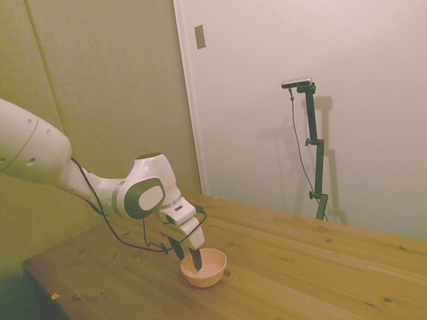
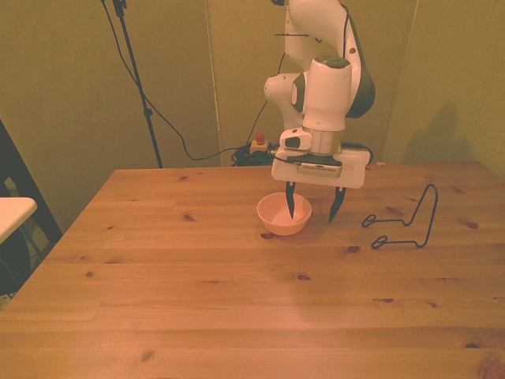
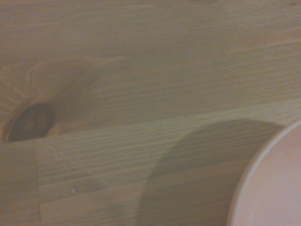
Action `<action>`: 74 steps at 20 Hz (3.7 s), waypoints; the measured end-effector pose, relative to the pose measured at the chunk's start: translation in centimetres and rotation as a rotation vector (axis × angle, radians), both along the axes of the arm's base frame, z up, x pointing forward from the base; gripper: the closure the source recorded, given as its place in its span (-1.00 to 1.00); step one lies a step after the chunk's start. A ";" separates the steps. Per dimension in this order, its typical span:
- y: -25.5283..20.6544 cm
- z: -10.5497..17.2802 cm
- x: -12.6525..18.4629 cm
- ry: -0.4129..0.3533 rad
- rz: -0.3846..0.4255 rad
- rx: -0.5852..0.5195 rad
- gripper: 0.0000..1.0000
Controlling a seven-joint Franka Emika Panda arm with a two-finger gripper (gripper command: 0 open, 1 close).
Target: Load the bowl
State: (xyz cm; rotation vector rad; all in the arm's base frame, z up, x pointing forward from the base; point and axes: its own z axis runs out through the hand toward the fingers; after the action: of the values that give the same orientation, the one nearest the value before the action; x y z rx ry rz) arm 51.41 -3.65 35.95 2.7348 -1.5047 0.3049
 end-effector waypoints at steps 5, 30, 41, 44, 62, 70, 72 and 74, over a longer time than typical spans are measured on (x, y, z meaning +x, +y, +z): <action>-1.0 0.0 -0.1 0.000 -0.018 0.002 1.00; -1.8 1.5 0.8 -0.021 0.056 0.135 1.00; 1.4 12.9 -0.3 -0.132 0.134 0.354 1.00; 2.4 13.0 0.1 -0.177 0.169 0.449 1.00; 5.4 8.7 1.6 -0.225 0.265 0.876 1.00; 6.1 7.0 2.1 -0.252 0.291 0.935 1.00; 6.2 6.5 2.3 -0.257 0.293 0.946 1.00; 6.3 5.9 2.4 -0.257 0.296 0.953 1.00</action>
State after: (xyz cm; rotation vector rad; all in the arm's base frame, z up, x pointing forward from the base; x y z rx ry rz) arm 53.82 2.63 41.85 3.7988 -1.5772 -0.1235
